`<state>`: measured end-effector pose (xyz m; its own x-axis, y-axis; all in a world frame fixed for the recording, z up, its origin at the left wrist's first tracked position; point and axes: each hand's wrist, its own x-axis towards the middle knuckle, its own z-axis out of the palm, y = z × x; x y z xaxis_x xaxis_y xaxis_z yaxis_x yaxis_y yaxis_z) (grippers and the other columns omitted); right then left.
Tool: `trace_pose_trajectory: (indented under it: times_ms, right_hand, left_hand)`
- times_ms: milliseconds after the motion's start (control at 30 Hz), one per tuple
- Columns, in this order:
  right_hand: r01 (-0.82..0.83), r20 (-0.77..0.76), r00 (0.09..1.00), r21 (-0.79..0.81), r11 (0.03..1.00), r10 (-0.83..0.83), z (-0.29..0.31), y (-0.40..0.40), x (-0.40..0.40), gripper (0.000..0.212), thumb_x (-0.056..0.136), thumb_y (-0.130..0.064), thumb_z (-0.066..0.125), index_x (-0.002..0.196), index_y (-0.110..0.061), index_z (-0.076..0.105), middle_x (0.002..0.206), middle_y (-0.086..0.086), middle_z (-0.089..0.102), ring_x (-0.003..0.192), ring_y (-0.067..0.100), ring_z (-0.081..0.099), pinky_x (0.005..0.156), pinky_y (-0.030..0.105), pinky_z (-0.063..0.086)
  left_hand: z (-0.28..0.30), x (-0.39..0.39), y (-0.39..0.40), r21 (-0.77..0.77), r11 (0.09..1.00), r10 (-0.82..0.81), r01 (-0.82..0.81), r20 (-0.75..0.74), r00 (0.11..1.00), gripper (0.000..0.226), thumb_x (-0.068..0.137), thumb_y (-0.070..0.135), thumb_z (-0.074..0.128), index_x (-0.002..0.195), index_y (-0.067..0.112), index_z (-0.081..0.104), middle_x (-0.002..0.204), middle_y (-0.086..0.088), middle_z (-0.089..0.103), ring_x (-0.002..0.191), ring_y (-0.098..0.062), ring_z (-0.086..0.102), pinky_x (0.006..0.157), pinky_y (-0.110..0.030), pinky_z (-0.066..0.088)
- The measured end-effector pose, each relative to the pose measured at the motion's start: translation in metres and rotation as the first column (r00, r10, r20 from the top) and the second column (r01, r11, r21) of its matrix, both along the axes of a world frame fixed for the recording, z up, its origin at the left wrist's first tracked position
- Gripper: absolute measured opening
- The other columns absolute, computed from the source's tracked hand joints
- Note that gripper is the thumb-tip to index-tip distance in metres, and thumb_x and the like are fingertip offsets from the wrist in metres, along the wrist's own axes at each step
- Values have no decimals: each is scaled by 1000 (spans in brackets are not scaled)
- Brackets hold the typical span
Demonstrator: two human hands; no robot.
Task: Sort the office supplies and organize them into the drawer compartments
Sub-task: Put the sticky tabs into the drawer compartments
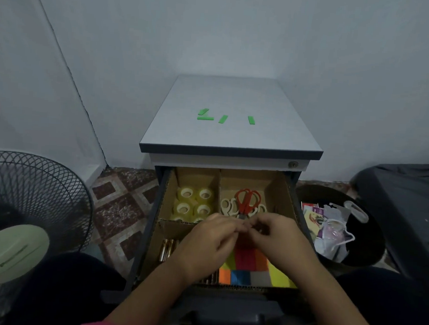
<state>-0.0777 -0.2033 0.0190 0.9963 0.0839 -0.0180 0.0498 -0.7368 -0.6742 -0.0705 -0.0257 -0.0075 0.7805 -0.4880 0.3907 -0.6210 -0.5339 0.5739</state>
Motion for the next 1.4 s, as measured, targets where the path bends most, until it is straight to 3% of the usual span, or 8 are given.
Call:
trace_pose_trajectory:
  times_ms: [167,400,600,800,867,967,1167,1400]
  right_hand:
    - [47,120,992,29,998,-50,30,6,23,7,87,-31,64,82,-34,68,87,-15,66,80,-2,58,73,26,51]
    - [114,321,939,55,992,-125,71,13,78,18,93,-24,58,106,-22,70,108,-8,61,98,5,55,85,23,44]
    - [183,327,933,-65,981,-153,72,12,148,22,94,-18,53,105,-10,71,114,6,60,99,18,58,82,26,47]
    - [255,315,928,-150,955,-198,76,12,196,29,94,-25,52,117,-11,64,113,6,61,101,23,57,79,27,42]
    - [289,294,927,-170,942,-231,80,11,208,28,93,-29,52,110,-9,64,104,6,63,98,25,58,74,29,41]
    - [357,275,913,-173,918,-303,81,9,224,36,92,-36,52,87,-2,64,81,8,63,76,26,59,58,29,38]
    - [387,334,891,-201,900,-308,76,17,233,31,91,-35,52,91,-8,66,88,8,67,79,26,62,66,34,49]
    - [324,332,906,-142,935,-264,73,10,234,15,92,-36,54,90,-23,61,97,-2,62,79,17,56,59,28,37]
  left_hand:
    - [24,21,3,-56,992,114,-111,51,992,29,94,23,46,116,22,66,109,9,64,107,0,51,91,-23,45]
    - [80,89,13,-171,923,373,-344,194,907,22,91,6,55,105,16,70,109,2,67,105,-4,48,91,-18,39]
    - [98,156,22,-195,837,471,-511,-218,855,18,92,10,58,103,16,70,109,-2,66,92,-12,58,82,-22,47]
    - [94,204,32,-204,789,499,-579,-337,798,22,89,4,61,110,11,67,111,-6,62,101,-18,57,91,-24,45]
    - [93,217,34,-198,770,529,-607,-335,780,26,89,4,62,114,8,64,112,-7,61,103,-20,57,94,-27,46]
    - [91,233,32,-167,747,589,-643,-280,758,27,92,4,57,118,7,63,116,-9,60,106,-23,57,94,-29,46]
    - [91,259,24,54,727,685,-684,-112,720,28,97,19,51,111,0,66,118,-18,51,102,-33,56,90,-42,48]
    - [90,260,26,14,752,653,-659,-152,742,15,94,17,54,94,6,65,108,-12,52,95,-27,56,85,-40,49]
